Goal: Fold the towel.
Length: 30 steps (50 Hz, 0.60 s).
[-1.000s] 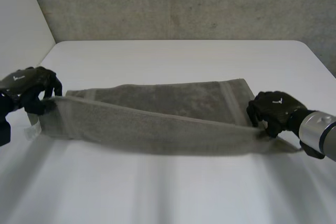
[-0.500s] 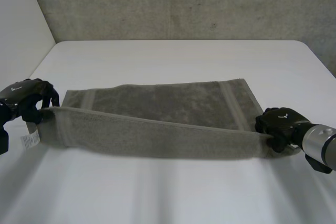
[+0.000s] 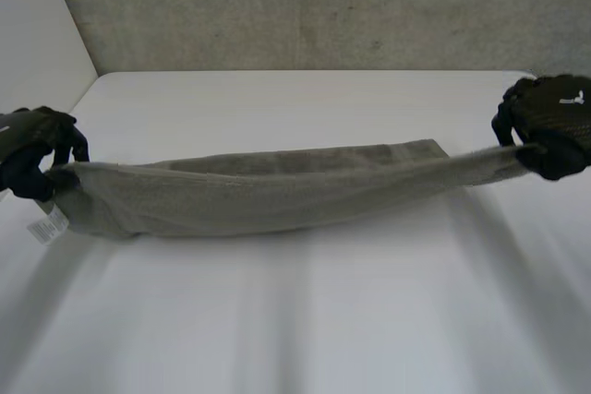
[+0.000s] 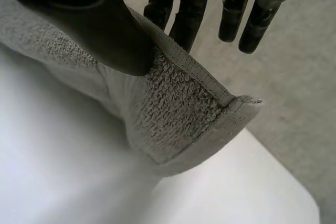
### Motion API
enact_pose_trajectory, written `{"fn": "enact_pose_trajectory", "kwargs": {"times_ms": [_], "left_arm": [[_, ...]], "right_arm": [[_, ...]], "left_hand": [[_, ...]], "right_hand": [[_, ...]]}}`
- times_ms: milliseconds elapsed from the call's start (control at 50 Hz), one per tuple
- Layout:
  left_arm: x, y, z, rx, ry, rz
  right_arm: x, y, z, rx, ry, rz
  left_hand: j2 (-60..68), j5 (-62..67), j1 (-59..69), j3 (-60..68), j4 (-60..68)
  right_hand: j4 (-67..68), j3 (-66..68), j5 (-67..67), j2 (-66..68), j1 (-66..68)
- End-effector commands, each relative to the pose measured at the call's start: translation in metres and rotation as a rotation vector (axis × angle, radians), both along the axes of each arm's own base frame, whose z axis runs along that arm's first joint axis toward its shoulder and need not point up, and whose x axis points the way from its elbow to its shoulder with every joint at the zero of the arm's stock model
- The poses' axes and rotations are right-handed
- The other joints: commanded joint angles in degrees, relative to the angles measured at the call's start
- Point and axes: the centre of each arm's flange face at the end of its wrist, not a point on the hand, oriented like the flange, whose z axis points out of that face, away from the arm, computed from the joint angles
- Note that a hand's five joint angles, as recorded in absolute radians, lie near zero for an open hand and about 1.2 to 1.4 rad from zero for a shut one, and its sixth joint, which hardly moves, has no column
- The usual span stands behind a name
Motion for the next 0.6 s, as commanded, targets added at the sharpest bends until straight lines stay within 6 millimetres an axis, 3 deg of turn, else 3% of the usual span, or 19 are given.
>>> {"fn": "enact_pose_trajectory", "kwargs": {"times_ms": [20,100,140,320,420,540,600], "left_arm": [[0.004,-0.022,-0.01,0.049,0.012,0.003],[0.003,-0.033,-0.021,0.093,0.02,0.0],[-0.007,-0.036,-0.025,0.108,0.016,-0.024],[-0.02,-0.03,-0.023,0.11,0.008,-0.046],[-0.02,-0.017,-0.015,0.091,0.02,-0.039],[-0.017,-0.006,-0.013,0.089,0.023,-0.025],[-0.014,0.008,-0.004,0.053,0.023,-0.012]], "right_arm": [[0.0,-0.026,-0.008,0.024,-0.012,0.003],[-0.001,-0.036,-0.016,0.042,-0.008,-0.004],[0.001,-0.041,-0.02,0.049,0.0,-0.01],[0.003,-0.037,-0.027,0.067,0.018,-0.018],[0.002,-0.016,-0.026,0.079,0.017,-0.017],[-0.002,-0.006,-0.027,0.078,0.026,-0.026],[-0.01,0.008,-0.017,0.037,0.051,-0.046]], "left_hand": [[3.25,3.21,5.56,-2.97,-3.36],[3.25,3.21,5.56,-2.97,-3.36],[3.25,3.21,5.56,-2.97,-3.36],[3.25,3.21,5.56,-2.97,-3.36],[3.25,3.21,5.56,-2.97,-3.36],[3.25,3.21,5.56,-2.97,-3.36],[3.25,3.21,5.56,-2.97,-3.36]], "right_hand": [[-4.37,-2.49,3.08,3.71,4.22],[-4.37,-2.49,3.08,3.71,4.22],[-4.37,-2.49,3.08,3.71,4.22],[-4.37,-2.49,3.08,3.71,4.22],[-4.37,-2.49,3.08,3.71,4.22],[-4.37,-2.49,3.08,3.71,4.22],[-4.37,-2.49,3.08,3.71,4.22]]}}
